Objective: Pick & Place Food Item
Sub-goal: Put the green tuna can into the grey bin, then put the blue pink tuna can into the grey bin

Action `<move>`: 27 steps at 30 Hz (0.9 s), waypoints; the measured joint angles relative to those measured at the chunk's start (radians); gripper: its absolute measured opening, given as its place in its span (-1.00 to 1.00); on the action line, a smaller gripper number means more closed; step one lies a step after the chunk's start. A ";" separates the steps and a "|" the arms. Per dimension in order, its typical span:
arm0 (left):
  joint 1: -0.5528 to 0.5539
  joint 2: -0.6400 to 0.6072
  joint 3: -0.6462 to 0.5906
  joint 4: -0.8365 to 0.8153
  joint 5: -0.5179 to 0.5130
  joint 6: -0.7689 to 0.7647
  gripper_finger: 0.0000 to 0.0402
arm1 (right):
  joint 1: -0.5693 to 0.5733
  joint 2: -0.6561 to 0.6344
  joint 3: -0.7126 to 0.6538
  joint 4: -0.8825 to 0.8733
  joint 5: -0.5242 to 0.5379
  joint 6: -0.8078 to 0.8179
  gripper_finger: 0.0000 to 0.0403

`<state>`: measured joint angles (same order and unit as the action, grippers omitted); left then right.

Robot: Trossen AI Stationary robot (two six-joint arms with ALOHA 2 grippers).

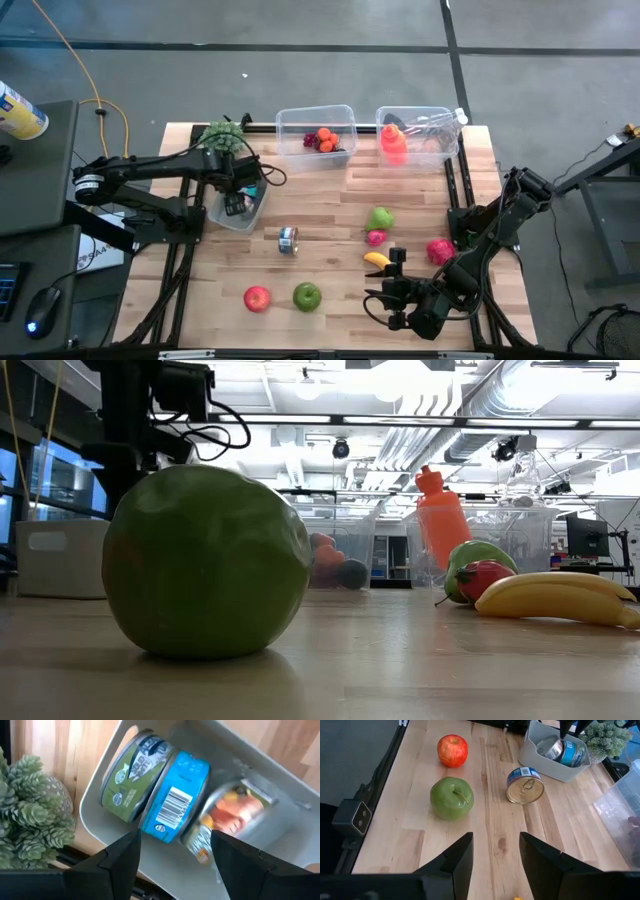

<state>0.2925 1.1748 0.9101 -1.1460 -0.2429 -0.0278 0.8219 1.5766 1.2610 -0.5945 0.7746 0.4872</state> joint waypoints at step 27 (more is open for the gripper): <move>-0.278 -0.207 0.193 0.345 0.233 -0.192 0.15 | 0.016 0.000 0.000 -0.090 -0.026 0.270 -0.26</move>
<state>0.0143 0.9676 1.1034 -0.8014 -0.0096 -0.2195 0.8378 1.5764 1.2606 -0.6841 0.7491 0.7570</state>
